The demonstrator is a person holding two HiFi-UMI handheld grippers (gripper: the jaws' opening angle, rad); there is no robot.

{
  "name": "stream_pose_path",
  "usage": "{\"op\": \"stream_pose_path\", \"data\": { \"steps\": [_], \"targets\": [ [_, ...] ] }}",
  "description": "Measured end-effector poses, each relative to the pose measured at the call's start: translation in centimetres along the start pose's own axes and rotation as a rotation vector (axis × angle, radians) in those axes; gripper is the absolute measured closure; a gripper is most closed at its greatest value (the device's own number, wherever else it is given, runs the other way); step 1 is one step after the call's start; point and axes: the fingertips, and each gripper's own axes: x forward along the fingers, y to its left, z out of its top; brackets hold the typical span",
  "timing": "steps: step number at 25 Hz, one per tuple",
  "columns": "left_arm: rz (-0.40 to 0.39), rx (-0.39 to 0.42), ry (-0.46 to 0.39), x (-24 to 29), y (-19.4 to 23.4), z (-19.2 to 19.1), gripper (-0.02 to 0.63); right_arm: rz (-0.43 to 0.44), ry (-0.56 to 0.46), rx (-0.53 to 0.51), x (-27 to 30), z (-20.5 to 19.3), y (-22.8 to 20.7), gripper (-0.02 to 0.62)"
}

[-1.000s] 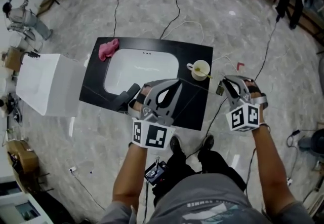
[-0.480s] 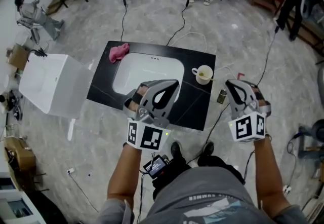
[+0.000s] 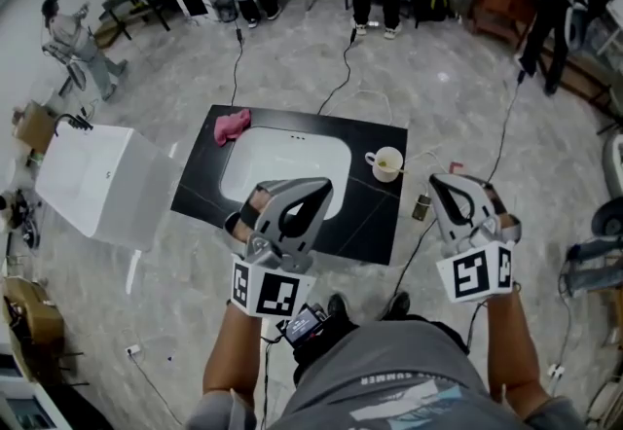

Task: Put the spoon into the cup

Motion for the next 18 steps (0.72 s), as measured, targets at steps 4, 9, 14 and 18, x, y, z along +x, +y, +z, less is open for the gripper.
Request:
{"op": "stream_pose_path", "data": {
  "steps": [4, 9, 14, 18],
  "targets": [
    [0.007, 0.009, -0.023, -1.1, 0.3, 1.2, 0.604, -0.018, -0.019, 0.0, -0.9, 1.5, -0.4, 0.566],
    [0.003, 0.014, -0.048, -2.0, 0.1, 2.2, 0.604, -0.03, -0.024, 0.006, -1.5, 2.3, -0.5, 0.566],
    [0.002, 0.011, -0.063, -2.6, -0.2, 2.9, 0.604, -0.04, -0.023, 0.013, -2.3, 2.7, -0.5, 0.566],
    [0.004, 0.011, -0.069, -3.0, -0.3, 3.3, 0.604, -0.044, -0.017, 0.017, -2.7, 3.0, -0.5, 0.566]
  ]
}}
